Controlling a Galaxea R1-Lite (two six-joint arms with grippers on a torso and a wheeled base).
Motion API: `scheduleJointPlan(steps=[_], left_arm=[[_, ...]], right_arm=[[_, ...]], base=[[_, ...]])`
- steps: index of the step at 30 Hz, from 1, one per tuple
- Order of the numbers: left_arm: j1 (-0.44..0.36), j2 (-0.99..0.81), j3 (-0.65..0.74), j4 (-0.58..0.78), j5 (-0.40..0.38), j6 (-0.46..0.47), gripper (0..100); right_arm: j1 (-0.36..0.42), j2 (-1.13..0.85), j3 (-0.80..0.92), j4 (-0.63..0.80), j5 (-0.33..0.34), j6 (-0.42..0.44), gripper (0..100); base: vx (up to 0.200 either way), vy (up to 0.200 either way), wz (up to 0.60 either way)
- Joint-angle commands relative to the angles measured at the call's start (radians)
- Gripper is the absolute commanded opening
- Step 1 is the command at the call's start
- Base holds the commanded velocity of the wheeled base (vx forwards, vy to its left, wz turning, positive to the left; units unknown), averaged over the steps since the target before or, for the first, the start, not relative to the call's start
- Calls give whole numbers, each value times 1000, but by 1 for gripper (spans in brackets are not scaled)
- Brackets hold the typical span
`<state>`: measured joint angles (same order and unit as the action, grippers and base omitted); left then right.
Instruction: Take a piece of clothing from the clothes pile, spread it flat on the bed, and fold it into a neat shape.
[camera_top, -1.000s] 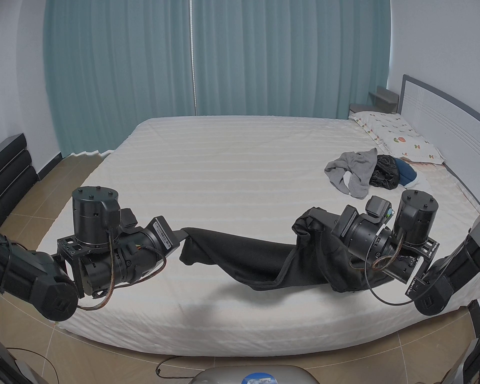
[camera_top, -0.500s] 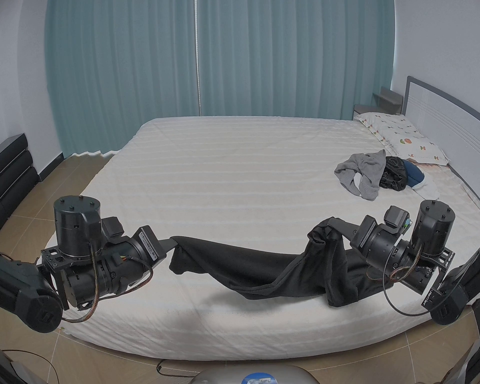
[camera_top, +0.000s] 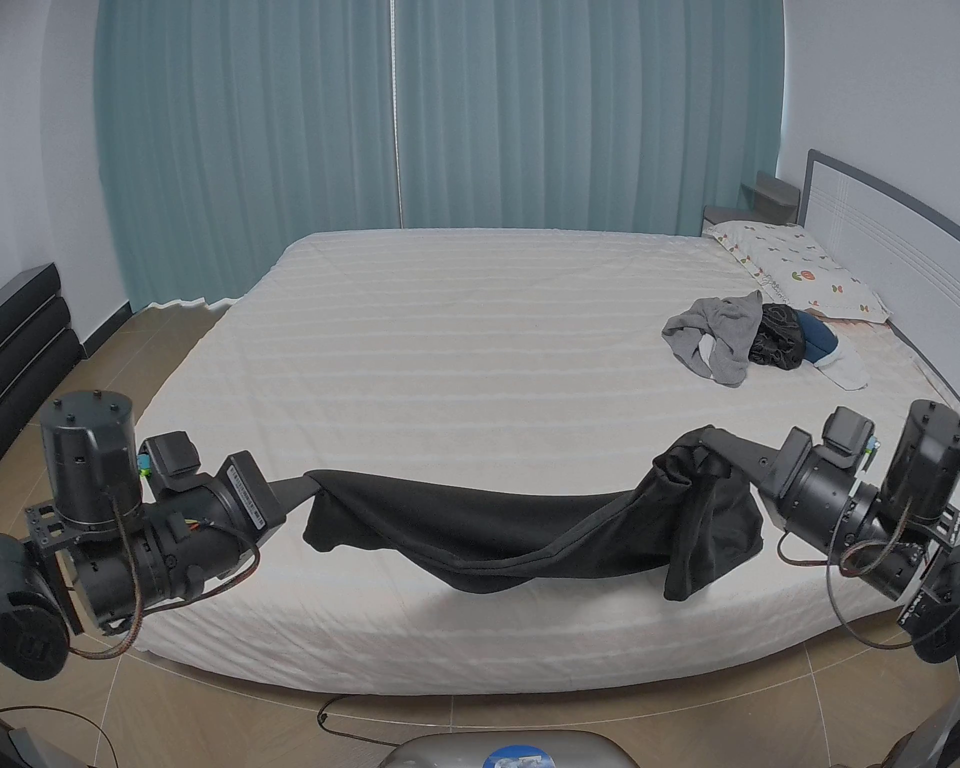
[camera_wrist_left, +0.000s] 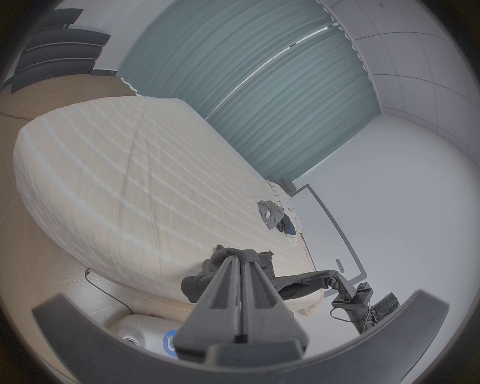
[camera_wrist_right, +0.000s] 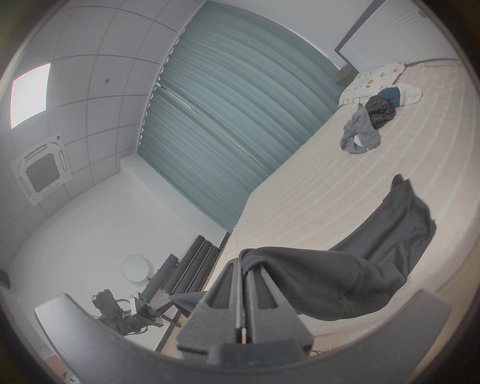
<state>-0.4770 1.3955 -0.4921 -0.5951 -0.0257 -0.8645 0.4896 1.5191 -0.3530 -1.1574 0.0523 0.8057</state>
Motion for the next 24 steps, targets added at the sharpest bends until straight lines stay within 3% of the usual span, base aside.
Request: scheduleJointPlan(steps=[1,7,11,17,24], left_arm=[[0,-179,-46,100,3,30,0],[8,-265,-207,271,78,119,0],[66,-253,-338,350,76,147,0],[107,-151,-543,457,70,147,0],[146,5,-654,463,69,145,0]], right_arm=[[-3,-249,-52,119,0,-8,0],[-13,-464,-304,438,4,-10,0],[-60,-456,-491,581,18,-10,0],[-111,-257,-725,622,12,-10,0],[-131,-30,-863,613,0,-8,0]], base=[[0,0,0],[0,0,0],[0,0,0],[0,0,0],[0,0,0]])
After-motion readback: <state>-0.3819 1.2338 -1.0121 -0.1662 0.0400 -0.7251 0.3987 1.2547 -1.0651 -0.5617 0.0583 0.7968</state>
